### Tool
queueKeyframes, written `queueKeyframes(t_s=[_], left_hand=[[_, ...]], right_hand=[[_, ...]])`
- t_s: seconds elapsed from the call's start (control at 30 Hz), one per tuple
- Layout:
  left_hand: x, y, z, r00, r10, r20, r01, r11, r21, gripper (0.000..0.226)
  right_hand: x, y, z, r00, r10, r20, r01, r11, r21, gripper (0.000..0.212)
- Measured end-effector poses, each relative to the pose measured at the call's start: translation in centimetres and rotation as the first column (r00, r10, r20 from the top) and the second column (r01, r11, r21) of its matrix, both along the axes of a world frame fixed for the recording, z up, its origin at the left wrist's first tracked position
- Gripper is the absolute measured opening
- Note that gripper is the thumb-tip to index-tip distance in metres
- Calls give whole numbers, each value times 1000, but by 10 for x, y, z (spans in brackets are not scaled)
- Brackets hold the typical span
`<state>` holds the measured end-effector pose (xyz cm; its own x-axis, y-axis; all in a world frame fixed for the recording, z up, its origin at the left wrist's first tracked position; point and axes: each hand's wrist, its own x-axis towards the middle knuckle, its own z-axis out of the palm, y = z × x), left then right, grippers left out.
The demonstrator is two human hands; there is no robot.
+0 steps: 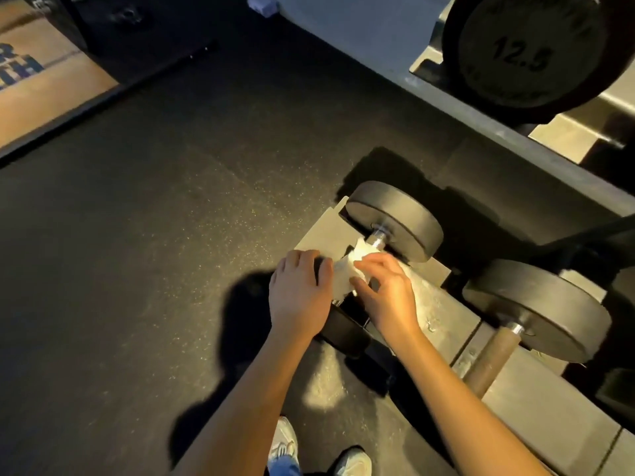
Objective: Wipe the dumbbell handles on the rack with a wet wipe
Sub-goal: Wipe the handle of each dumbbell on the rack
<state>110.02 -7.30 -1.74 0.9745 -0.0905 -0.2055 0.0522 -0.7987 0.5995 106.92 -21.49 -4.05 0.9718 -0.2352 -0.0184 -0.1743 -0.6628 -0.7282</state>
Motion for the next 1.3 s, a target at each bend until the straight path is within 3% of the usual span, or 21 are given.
queueKeyframes(t_s=[0.17, 0.37, 0.53, 0.63, 0.8, 1.0, 1.17, 1.3], left_hand=[[0, 1, 2, 1000, -21, -1, 21, 1000, -20, 40], [0, 2, 2, 1000, -25, 3, 25, 999, -45, 41], [0, 4, 1, 997, -72, 18, 72, 997, -18, 47], [3, 4, 2, 998, -40, -47, 37, 998, -52, 43], [19, 10, -3, 963, 65, -262, -113, 978, -173, 42], [21, 11, -4, 981, -35, -190, -8, 975, -220, 47], [22, 12, -9, 982, -124, -145, 103, 984, -147, 51], [21, 12, -9, 984, -110, -138, 83, 978, -189, 51]], right_hand=[[3, 3, -6, 996, 75, 41, -60, 960, -275, 40], [7, 1, -10, 968, 170, 185, -106, 944, -313, 23], [9, 0, -10, 976, -12, 216, 93, 924, -370, 22], [-2, 8, -6, 980, 21, 198, 71, 890, -450, 15], [4, 11, 3, 991, 20, 134, 61, 821, -567, 32], [6, 12, -2, 983, 77, 164, 30, 825, -565, 15], [16, 5, -1, 972, -72, 222, 172, 864, -474, 14], [-5, 12, -9, 986, -18, 164, 83, 913, -400, 10]])
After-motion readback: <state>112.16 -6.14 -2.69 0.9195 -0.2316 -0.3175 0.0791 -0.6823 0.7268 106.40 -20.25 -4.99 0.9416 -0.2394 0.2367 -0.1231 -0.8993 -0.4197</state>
